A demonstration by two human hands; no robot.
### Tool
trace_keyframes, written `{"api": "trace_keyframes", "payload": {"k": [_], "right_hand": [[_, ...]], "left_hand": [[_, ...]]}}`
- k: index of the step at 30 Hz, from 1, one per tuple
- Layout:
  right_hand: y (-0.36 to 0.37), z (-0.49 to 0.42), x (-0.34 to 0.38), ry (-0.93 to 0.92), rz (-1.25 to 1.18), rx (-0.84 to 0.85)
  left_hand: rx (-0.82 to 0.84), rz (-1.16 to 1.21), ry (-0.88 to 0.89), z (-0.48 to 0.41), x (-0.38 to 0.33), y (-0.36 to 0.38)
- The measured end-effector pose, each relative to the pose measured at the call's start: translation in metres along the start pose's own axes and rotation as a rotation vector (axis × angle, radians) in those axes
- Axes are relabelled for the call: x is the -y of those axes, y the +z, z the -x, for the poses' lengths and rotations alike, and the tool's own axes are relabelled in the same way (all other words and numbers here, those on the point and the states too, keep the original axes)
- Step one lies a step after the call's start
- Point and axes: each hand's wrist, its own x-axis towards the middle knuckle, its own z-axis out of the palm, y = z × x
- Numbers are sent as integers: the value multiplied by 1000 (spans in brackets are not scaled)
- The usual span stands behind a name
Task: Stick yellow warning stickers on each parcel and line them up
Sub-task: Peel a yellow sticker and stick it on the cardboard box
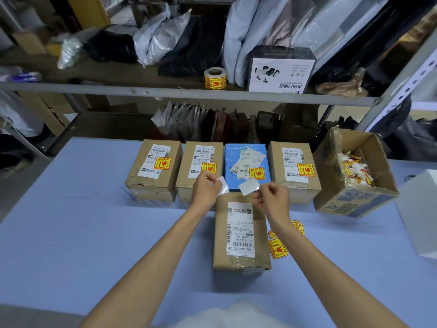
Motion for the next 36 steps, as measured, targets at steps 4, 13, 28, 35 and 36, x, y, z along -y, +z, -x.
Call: {"api": "trace_keyframes", "payload": {"k": [4, 13, 28, 35, 36], "right_hand": [[1, 0, 0, 4, 1, 13], [8, 0, 3, -26, 39, 15], [14, 0, -2, 18, 268, -32], [15, 5, -1, 26, 126, -48], [16, 6, 0, 44, 41, -64]], "left_hand": [[5, -76, -7, 0, 2, -1], [161, -144, 28, 7, 5, 4], [167, -517, 631, 28, -1, 21], [114, -586, 662, 26, 2, 23], [104, -579, 646, 26, 2, 22]]}}
